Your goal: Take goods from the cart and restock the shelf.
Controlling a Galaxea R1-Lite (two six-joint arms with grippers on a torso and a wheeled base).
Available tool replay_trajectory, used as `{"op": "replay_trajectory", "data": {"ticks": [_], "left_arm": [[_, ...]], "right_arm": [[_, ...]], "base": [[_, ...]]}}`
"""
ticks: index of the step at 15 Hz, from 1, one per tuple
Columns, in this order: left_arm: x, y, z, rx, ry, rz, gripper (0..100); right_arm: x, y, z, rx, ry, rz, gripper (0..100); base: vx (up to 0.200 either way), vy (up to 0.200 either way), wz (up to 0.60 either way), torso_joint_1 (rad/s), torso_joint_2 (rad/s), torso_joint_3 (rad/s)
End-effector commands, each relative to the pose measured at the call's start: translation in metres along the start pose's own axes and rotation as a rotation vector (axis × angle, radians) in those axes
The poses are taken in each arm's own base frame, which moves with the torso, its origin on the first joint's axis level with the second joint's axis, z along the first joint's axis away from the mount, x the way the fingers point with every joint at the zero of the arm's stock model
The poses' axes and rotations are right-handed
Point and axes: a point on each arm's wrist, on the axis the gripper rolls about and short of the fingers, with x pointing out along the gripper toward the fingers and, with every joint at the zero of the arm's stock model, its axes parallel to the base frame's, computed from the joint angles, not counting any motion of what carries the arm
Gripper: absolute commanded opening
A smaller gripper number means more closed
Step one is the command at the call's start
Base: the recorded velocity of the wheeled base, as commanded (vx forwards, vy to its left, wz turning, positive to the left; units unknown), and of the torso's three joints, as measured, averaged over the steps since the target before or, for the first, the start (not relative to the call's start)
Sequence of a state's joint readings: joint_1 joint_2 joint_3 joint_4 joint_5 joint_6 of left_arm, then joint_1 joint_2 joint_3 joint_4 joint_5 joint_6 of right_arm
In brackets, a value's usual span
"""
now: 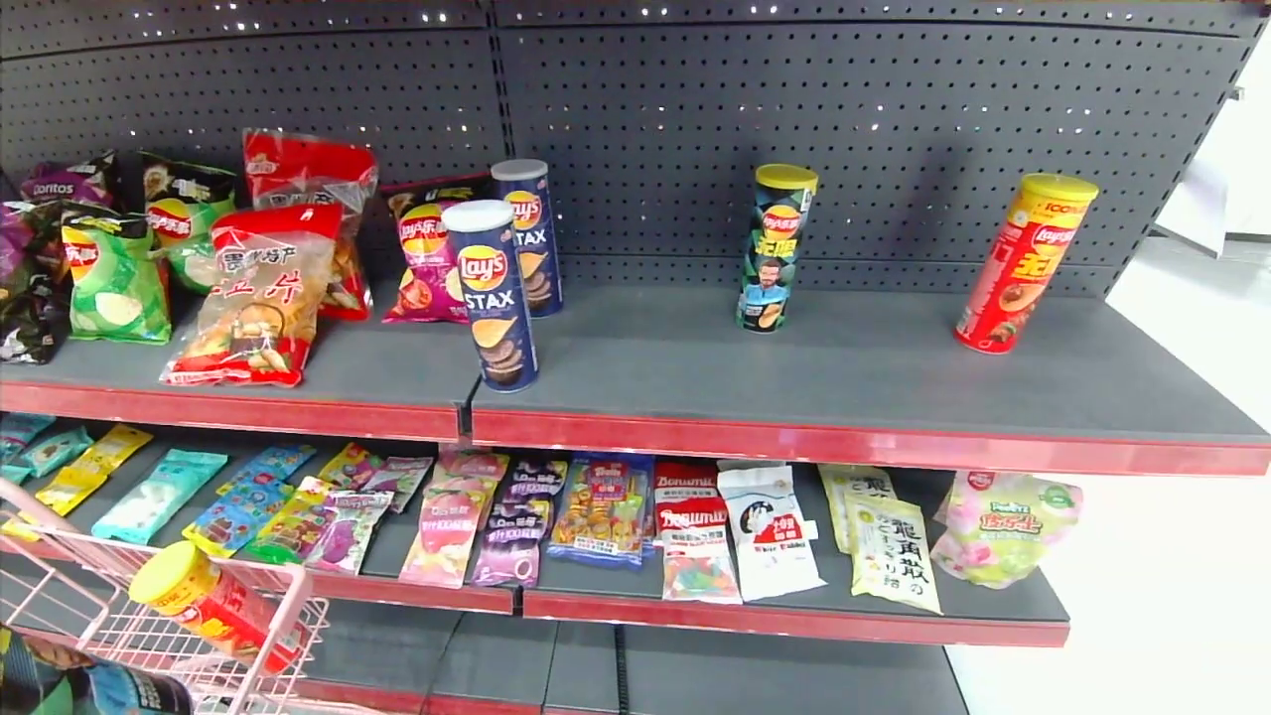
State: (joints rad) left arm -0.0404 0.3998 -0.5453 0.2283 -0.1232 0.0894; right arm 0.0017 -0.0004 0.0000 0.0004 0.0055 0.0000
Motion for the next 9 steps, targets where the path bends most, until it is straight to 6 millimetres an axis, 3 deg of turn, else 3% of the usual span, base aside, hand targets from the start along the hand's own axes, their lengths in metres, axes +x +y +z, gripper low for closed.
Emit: {"op": "replay_trajectory", "data": {"ticks": [1, 4, 9], "left_arm": [[0.0001, 0.0003, 0.0014, 0.020, -0.001, 0.006, 0], [0.0010, 0.0003, 0.0010, 0.037, 0.005, 0.007, 0], [0.0011, 0.0003, -0.0003, 0.043, 0.008, 0.006, 0]], "right_arm": [[0.0000, 0.0000, 0.0001, 0.000, 0.000, 0.000, 100], [0.0000, 0.0001, 0.0001, 0.000, 0.000, 0.002, 100], [0.0000, 0.0001, 0.0001, -0.003, 0.000, 0.005, 100]], "base": [[0.000, 0.000, 0.00, 0.154, -0.36, -0.203], [0.000, 0.000, 0.00, 0.128, -0.28, -0.159], [0.200, 0.000, 0.00, 0.007, -0.02, -0.006]]}}
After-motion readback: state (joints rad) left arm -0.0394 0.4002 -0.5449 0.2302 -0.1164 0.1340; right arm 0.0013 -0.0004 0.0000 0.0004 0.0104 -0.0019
